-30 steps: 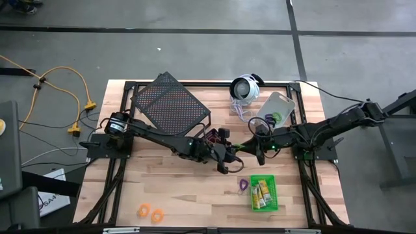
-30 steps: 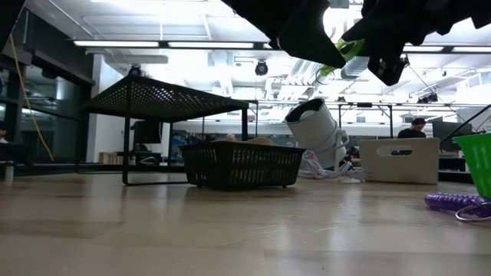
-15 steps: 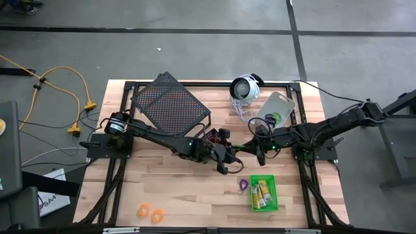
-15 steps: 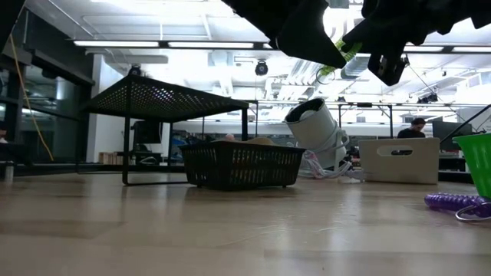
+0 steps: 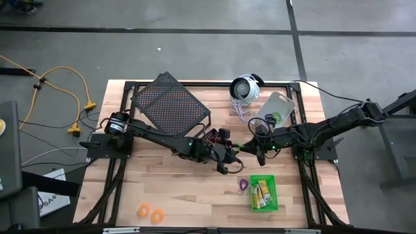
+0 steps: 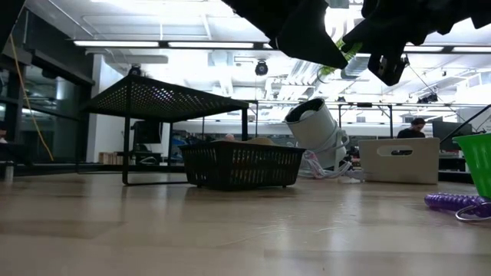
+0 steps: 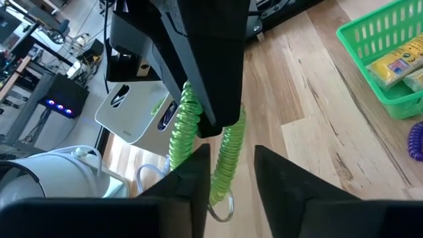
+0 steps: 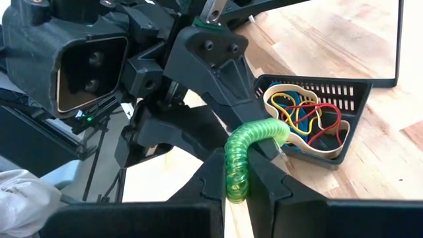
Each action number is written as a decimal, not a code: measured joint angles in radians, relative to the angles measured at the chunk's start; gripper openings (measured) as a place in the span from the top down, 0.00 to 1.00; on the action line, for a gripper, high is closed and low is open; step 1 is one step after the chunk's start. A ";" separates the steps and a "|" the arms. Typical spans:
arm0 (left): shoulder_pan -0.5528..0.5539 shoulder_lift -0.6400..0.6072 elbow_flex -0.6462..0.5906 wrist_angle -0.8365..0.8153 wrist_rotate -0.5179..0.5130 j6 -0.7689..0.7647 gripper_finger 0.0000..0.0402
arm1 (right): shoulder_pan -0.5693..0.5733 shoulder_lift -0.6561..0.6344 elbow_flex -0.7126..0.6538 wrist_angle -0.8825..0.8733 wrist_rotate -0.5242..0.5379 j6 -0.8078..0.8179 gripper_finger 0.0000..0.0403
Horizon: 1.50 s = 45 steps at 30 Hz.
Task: Pick & Place Office Desk Supplies
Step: Put the green spring keychain into the white bin
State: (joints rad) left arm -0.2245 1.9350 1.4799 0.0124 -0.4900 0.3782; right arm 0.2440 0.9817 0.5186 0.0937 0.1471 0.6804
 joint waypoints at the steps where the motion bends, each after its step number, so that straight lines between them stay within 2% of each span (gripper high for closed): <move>1: 0.000 0.000 0.000 0.000 0.000 0.004 0.71 | 0.000 0.000 0.000 0.000 0.000 0.000 0.94; 5: -0.013 0.000 0.000 0.000 -0.004 0.026 0.68 | 0.000 0.000 0.000 -0.002 0.001 0.000 0.94; 23: -0.082 0.000 0.000 0.000 -0.003 0.041 0.67 | -0.043 0.000 -0.001 -0.087 0.086 0.014 0.94; 31: -0.082 0.000 0.000 -0.001 -0.010 0.036 0.67 | -0.044 -0.061 0.000 -0.228 0.259 0.065 0.94; 41: -0.080 0.000 0.000 -0.001 -0.010 0.036 0.67 | -0.045 -0.246 0.000 -0.583 0.548 0.265 0.94; 45: -0.080 0.000 0.000 -0.001 -0.010 0.037 0.67 | -0.049 -0.286 0.000 -0.721 0.607 0.366 0.94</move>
State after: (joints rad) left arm -0.3050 1.9350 1.4799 0.0116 -0.4998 0.4153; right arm 0.1955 0.6957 0.5182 -0.6270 0.7540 1.0459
